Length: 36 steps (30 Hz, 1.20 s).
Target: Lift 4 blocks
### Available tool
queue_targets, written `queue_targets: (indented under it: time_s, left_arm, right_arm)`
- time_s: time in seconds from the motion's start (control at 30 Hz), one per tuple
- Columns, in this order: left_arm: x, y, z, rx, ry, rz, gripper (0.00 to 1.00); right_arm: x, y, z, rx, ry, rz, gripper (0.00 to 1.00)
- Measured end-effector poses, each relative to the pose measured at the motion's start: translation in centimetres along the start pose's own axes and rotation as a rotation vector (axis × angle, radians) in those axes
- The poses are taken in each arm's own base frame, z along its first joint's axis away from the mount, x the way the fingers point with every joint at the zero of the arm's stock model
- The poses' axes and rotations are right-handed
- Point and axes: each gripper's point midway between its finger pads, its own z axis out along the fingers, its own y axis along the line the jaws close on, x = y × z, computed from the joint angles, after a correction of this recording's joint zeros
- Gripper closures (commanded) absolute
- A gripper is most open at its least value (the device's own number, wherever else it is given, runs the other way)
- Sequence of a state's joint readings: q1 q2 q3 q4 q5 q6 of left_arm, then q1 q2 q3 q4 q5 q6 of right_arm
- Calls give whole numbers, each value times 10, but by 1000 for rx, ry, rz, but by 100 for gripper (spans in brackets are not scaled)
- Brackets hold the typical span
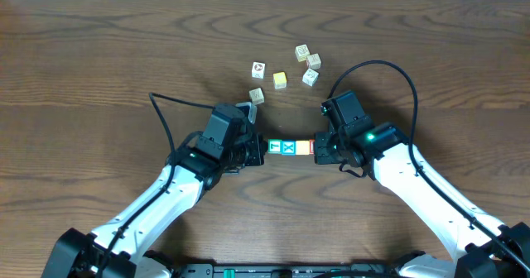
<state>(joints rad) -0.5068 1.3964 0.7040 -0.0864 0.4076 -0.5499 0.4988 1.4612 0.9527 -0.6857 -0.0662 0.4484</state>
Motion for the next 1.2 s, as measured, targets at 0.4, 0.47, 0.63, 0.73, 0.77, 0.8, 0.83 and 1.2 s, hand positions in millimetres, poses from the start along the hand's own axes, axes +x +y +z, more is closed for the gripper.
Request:
queue_targets:
  time_s: [0.4,0.47,0.63,0.73,0.77,0.8,0.83,1.2]
  left_arm:
    - [-1,0,-1,-1,-3,1,93]
    - [-1,0,-1,-1,-3,1,93]
    - [-1,0,-1,-2,-3,1,93]
    - [-1,-1,-1,0,-5,1,93]
    - [-1,0,-1,-1,-5,1,93]
    - [-1,0,-1,-1,-5,1,93]
    - [-1,0,-1,-1,-4,1,93]
    - [-1,0,-1,-1,-4,1,93]
  right_arm:
    - [0,0,0,0,-1,0,99]
    - [0,0,0,0,0,0,99]
    - [0,0,-1,-1,-3,0,99]
    - [-1,1,-3,-4,-9,-1,99]
    - [-1,1,-3,-4,-11,-1,99]
    - [-1,1,-4,-5,-11,-1,99]
    - [-2,1,-5,-6,-15,-1,99]
    - [-3,2,-9,-13,-28,-2,99]
